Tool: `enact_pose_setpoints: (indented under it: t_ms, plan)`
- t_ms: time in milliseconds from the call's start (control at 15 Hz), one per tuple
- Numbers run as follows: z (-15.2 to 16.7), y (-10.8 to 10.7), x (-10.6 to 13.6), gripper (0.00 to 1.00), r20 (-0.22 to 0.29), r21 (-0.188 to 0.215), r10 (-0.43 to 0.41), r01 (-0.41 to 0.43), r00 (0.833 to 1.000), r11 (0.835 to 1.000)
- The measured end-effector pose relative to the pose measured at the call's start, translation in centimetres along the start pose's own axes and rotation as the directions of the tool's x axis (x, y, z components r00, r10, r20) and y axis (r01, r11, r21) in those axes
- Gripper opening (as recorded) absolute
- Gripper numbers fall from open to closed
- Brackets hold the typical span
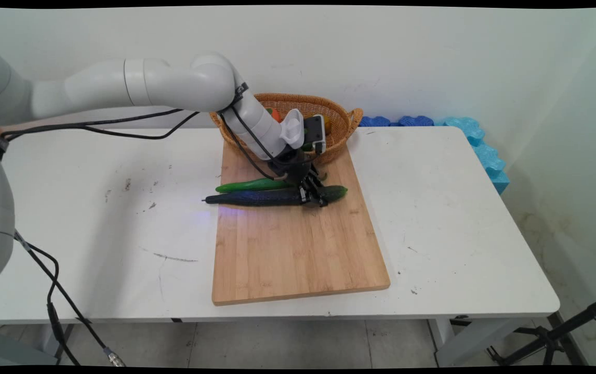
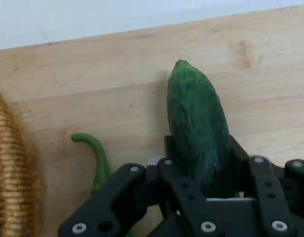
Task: Place the picked object in the vegetable basket
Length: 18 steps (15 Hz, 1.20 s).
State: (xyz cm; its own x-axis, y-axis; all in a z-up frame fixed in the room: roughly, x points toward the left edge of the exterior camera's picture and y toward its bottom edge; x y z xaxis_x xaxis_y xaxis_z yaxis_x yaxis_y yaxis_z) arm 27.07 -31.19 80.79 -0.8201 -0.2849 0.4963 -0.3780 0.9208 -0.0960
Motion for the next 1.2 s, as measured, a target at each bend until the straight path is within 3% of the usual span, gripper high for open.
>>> enact_pose_setpoints:
  t_ms: [400,867,1200]
  plan:
    - [-2.3,0.5,0.9,0.0,-0.018,0.013,-0.028,0.028,0.999,1.0]
    - [-7.0,0.4,1.9,0.0,-0.033,0.061,-0.031,0.033,0.999,0.998]
    - [-10.5,-0.8,2.2,0.0,-0.036,0.104,0.008,-0.004,0.999,0.995]
